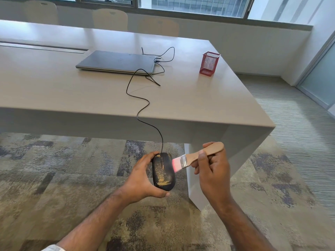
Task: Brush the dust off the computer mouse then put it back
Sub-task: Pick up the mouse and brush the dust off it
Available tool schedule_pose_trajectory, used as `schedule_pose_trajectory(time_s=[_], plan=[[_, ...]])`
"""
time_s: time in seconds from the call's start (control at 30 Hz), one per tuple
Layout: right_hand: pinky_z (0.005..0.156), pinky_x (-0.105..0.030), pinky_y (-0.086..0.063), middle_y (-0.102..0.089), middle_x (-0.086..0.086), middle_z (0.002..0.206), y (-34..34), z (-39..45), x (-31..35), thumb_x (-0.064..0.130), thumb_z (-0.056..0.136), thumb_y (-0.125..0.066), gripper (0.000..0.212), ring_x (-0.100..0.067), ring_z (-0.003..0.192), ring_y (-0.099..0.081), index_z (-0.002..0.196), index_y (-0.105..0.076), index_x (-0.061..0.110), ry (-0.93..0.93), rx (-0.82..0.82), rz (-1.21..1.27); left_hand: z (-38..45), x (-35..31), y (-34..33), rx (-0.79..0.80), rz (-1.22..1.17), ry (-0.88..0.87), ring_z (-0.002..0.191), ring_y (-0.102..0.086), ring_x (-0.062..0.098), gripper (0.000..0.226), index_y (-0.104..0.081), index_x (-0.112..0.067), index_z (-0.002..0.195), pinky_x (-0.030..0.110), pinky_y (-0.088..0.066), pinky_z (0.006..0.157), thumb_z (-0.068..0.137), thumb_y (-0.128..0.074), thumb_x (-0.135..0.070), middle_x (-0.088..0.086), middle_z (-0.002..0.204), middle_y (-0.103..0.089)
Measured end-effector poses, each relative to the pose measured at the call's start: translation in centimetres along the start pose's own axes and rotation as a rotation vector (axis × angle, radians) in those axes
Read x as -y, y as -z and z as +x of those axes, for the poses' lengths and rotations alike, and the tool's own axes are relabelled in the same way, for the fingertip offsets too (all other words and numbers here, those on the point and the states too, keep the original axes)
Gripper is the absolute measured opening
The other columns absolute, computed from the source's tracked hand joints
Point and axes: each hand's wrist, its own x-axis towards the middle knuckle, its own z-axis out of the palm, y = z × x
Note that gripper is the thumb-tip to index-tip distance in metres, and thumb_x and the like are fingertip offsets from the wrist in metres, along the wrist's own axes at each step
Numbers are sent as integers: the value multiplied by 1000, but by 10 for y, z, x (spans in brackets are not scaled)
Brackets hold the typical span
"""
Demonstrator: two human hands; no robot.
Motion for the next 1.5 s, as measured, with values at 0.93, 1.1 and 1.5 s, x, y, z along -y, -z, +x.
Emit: schedule_pose_trajectory(time_s=[0.93,1.1,1.5], plan=[[50,-48,-46,-61,-12,68,1,-25,3,41,94,-47,11,-31,55,-56,101,-51,49,114,31,-65,0,7,3,-19,-29,48,132,-45,10,119,-40,-36,143,26,-33,114,43,-103,-22,-11,141,-46],[53,-28,-52,-63,-5,77,-5,-29,6,27,98,-53,16,-25,62,-60,100,-53,43,105,113,13,0,6,3,-17,6,46,132,-45,11,124,-40,-33,148,28,-34,114,40,-101,-28,-12,141,-46],[53,-42,-52,-61,-5,74,-6,-28,4,28,98,-51,8,-28,62,-59,100,-52,36,68,161,-44,-3,3,4,-15,7,31,133,-45,10,127,-40,-31,148,20,-36,109,35,-97,-37,-14,141,-45]])
